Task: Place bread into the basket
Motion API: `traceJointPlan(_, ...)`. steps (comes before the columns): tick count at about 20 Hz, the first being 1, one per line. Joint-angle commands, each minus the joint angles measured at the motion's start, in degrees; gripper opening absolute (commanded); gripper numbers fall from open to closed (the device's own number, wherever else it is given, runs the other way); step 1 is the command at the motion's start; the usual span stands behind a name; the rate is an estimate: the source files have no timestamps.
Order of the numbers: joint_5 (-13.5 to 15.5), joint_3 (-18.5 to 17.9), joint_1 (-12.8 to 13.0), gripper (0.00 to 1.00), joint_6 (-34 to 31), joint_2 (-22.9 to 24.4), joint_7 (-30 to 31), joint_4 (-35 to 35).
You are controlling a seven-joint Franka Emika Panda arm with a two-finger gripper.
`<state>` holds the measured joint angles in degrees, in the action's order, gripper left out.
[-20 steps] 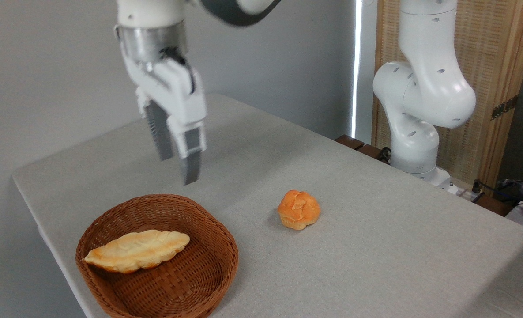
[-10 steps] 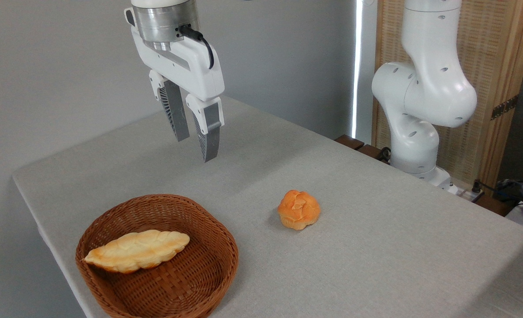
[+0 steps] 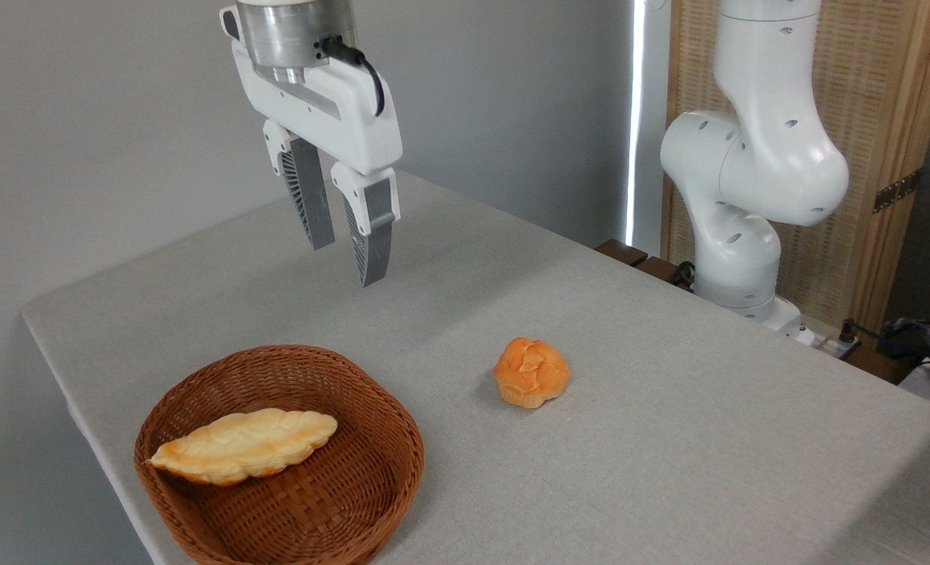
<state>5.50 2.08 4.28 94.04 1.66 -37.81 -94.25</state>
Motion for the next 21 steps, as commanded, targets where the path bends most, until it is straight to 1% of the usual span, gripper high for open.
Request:
traceJointPlan(1,-4.35,-0.06,-0.23,1.0,-0.7,0.1,0.46,1.79)
traceJointPlan(2,-5.41,-0.06,-0.23,1.0,-0.7,0.01,0.63,1.79)
traceJointPlan(21,-5.42,-0.14,-0.23,1.0,-0.7,-0.08,0.11,1.87)
